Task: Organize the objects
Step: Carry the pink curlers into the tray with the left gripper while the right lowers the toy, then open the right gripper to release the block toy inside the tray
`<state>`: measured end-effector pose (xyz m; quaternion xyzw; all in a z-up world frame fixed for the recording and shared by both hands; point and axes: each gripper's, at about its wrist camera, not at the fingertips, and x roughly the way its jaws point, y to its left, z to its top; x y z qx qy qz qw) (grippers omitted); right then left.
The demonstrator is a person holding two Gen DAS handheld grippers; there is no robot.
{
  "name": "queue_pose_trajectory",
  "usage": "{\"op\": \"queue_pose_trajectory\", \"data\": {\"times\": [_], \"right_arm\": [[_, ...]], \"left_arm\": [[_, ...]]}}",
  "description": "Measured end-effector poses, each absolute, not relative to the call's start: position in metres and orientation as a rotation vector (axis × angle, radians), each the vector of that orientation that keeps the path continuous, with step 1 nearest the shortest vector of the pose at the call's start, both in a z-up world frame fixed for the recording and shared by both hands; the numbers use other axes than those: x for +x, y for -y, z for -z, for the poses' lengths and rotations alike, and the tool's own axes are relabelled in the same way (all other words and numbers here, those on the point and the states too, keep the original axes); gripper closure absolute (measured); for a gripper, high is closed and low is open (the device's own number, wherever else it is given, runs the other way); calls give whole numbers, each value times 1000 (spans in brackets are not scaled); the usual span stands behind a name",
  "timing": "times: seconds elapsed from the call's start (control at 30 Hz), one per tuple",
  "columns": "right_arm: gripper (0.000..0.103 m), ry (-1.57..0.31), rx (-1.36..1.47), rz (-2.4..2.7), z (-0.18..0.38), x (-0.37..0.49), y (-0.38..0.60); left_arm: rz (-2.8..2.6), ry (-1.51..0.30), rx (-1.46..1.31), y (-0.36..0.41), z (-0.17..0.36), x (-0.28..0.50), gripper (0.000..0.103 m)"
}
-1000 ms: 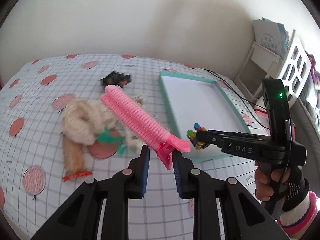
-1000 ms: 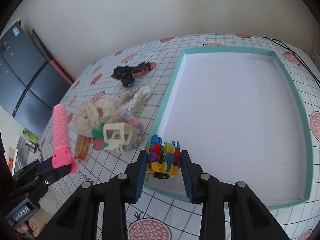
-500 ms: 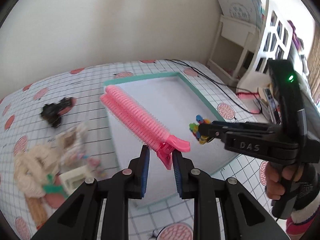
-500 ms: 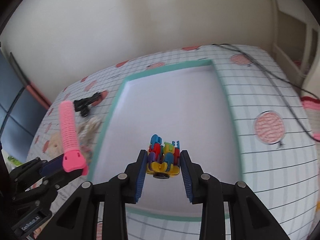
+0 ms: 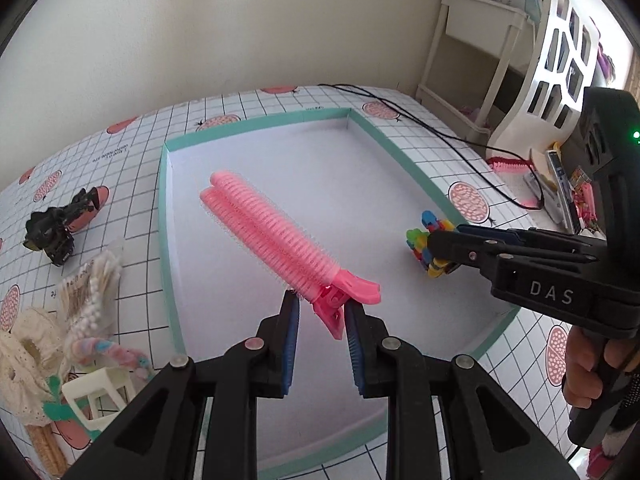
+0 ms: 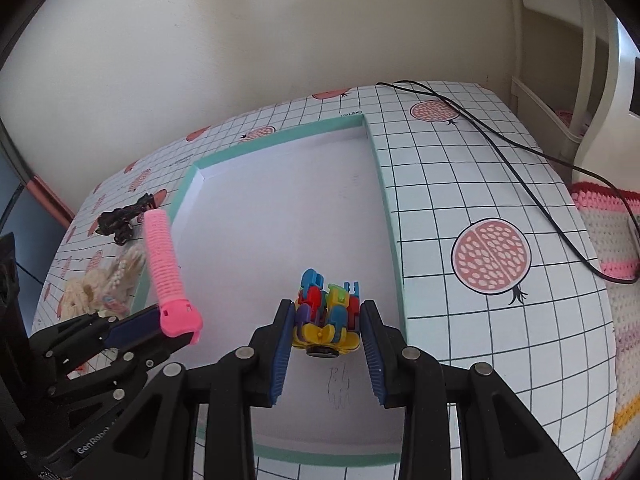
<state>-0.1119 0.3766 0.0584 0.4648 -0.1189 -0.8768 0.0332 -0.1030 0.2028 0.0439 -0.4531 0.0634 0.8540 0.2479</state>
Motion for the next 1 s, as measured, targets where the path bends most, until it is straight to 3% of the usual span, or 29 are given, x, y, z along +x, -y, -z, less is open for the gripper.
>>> {"op": "queue_pose_trajectory", "data": {"times": [0.5,1.0], "right_arm": [[66,395,1465,2680,-52,-112,-374],[66,337,1498,2689,-82,-112,-369]], "left_arm": [[-2313,-200,-1276,-206,-36,-106,79],[-2353,-175,-1277,-187,-79,-104,76]]}}
